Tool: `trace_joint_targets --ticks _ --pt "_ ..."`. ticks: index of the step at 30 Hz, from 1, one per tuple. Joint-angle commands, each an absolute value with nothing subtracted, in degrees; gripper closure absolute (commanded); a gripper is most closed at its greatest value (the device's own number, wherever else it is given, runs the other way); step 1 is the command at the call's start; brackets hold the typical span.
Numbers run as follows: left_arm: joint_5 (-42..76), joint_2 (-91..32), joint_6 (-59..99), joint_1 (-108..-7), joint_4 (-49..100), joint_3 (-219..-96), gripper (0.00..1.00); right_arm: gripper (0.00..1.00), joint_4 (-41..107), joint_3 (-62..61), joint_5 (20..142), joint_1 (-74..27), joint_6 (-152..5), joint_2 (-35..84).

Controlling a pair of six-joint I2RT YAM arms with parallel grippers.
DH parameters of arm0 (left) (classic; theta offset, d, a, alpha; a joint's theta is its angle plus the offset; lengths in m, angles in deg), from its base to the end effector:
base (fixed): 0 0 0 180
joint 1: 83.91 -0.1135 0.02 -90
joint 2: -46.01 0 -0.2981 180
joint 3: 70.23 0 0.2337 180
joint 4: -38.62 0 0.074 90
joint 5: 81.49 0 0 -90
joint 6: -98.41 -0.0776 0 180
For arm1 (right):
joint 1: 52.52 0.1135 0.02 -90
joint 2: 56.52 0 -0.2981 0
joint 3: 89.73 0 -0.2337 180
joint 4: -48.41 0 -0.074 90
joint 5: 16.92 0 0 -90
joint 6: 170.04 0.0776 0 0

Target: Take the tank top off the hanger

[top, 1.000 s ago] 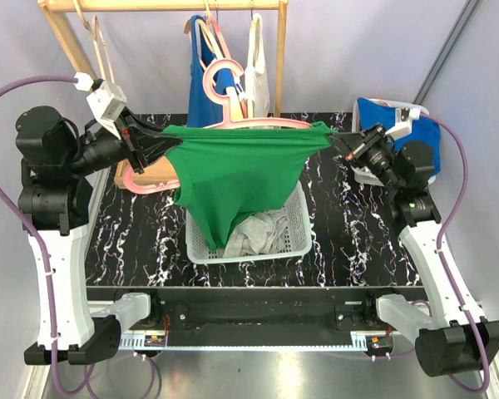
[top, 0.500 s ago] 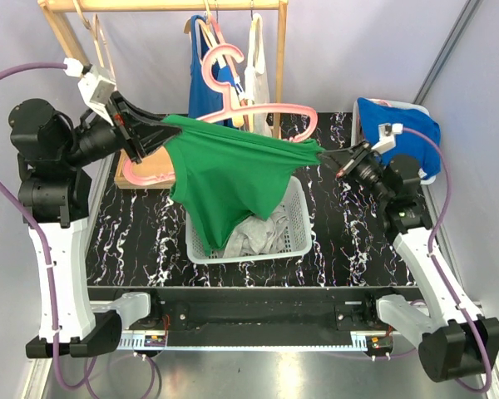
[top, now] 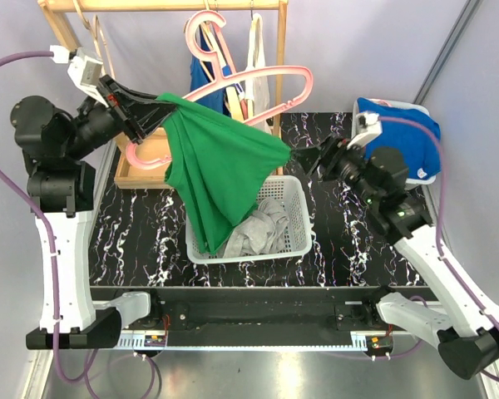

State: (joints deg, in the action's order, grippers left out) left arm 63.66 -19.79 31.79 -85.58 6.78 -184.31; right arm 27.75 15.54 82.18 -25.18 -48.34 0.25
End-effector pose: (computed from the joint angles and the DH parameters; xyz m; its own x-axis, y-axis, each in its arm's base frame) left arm 0.1686 -0.0588 0.5933 -0.0459 -0.2282 -0.9725 0.8191 0.5486 -0.1674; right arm 0.1981 0.1163 0.4278 -0.3476 0.4044 -0.8460 -0.4832 0.6959 0.5312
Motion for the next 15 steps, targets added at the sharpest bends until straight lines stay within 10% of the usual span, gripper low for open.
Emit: trace_joint_targets --ticks 1,15 --pt "51.1 -19.3 27.8 -82.7 6.9 -182.8 1.0 0.17 21.0 4.0 73.4 -25.2 -56.9 -0.8" --pt "39.8 -24.0 6.1 -64.2 -10.9 -190.8 1.0 0.15 24.0 -4.6 70.4 -12.5 -54.6 7.3"
